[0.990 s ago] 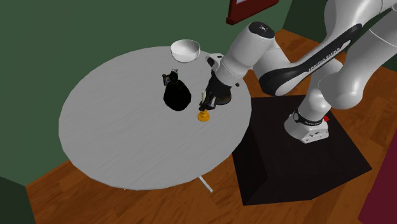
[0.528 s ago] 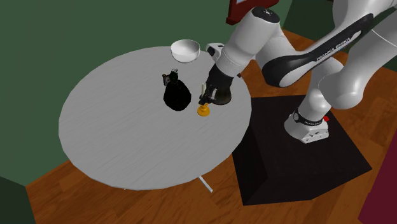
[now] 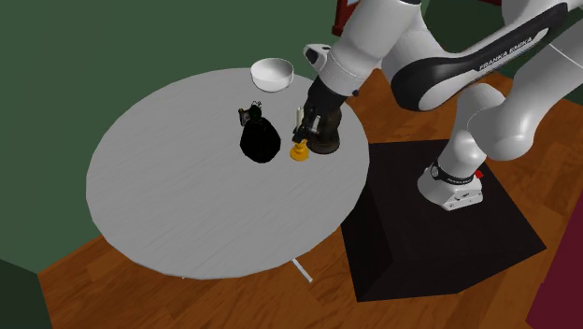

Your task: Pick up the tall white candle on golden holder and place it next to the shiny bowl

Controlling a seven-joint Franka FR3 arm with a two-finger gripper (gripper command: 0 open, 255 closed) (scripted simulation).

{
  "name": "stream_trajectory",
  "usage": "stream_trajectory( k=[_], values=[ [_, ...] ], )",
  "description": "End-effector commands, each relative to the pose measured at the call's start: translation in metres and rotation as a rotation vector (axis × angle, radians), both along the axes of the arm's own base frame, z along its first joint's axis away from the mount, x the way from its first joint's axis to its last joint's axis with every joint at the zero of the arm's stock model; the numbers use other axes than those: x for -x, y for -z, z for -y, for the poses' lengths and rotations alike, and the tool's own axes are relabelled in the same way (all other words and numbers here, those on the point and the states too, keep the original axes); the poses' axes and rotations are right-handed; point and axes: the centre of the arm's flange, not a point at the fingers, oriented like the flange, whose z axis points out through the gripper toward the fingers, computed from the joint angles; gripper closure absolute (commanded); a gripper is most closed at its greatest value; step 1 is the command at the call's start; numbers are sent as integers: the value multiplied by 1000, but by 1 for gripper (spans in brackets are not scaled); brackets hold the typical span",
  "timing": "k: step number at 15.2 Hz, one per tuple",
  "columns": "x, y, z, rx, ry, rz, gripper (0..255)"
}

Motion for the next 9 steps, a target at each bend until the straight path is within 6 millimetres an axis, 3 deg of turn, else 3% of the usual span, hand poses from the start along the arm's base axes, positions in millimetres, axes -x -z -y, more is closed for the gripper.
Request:
stream_trajectory(
  k=[1, 4, 9],
  values=[
    [0, -11, 0, 0, 0, -1, 255],
    [0, -26, 0, 0, 0, -1, 255],
    [19, -26, 63, 0, 0, -1, 255]
  ],
)
